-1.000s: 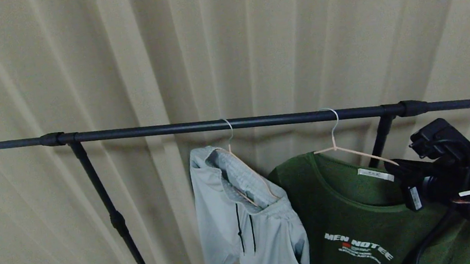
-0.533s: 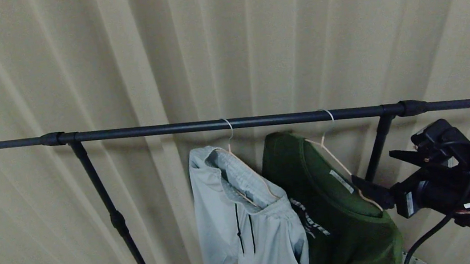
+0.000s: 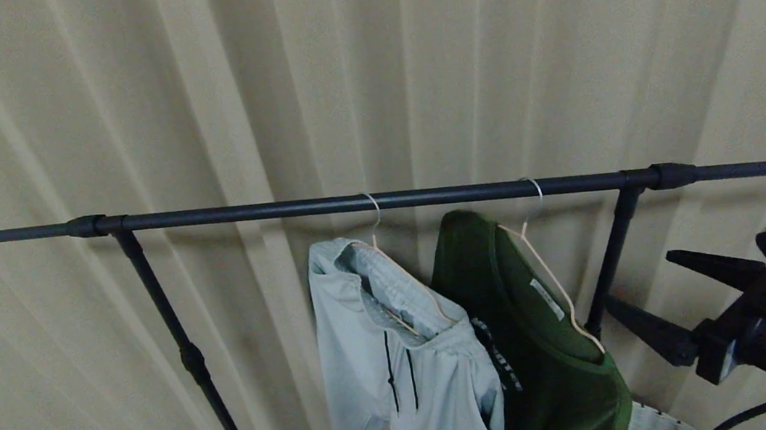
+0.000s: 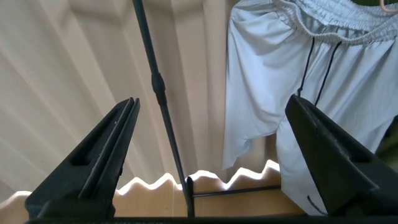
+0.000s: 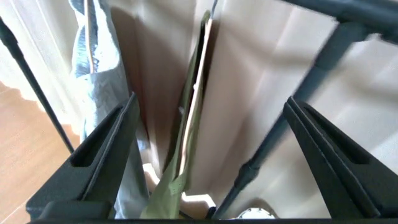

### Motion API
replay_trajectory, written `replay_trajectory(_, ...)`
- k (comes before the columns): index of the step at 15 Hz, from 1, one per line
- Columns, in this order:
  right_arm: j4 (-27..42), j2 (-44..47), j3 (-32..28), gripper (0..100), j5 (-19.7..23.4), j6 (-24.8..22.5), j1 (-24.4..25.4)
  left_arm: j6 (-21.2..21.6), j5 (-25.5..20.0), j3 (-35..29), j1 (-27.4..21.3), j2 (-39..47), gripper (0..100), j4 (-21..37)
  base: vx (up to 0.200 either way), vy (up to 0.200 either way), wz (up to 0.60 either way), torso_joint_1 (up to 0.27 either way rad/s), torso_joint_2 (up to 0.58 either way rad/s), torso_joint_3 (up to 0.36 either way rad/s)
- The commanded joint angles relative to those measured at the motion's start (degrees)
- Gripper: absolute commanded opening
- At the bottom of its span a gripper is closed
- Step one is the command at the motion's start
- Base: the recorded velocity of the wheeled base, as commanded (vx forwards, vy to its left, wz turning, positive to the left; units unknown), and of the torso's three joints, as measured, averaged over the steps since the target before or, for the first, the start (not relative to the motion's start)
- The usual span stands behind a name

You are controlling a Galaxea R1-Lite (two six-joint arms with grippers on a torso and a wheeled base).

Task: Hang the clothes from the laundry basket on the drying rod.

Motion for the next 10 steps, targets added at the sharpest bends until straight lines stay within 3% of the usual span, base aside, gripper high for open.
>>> replay_trajectory(1, 0.37, -8.24, 3.75, 100, -0.22, -0.24, -0.15, -0.05, 0.03, 0.00, 0.00, 0.09, 100, -0.04, 0.000, 0.000, 0.00, 0.000, 0.00, 0.000)
replay_trajectory(5, 16.90, -24.07, 6.03, 100, -0.66, -0.33, -4.46, -1.11, 0.12, 0.00, 0.00, 0.09, 100, 0.75, 0.000, 0.000, 0.00, 0.000, 0.00, 0.000)
replay_trajectory(6, 27.62, -30.66, 4.54, 100, -1.01, -0.33, -7.36, -1.11, 0.12, 0.00, 0.00, 0.09, 100, 0.75, 0.000, 0.000, 0.00, 0.000, 0.00, 0.000)
replay_trajectory(8, 41.33, -40.06, 2.16, 100, -0.92, -0.33, -9.47, -1.46, 0.12, 0.00, 0.00, 0.09, 100, 0.75, 0.000, 0.000, 0.00, 0.000, 0.00, 0.000)
replay_trajectory(10, 50.12, -48.15, 1.64, 100, -1.01, -0.33, -9.56, -1.55, 0.12, 0.00, 0.00, 0.09, 100, 0.84, 0.000, 0.000, 0.00, 0.000, 0.00, 0.000)
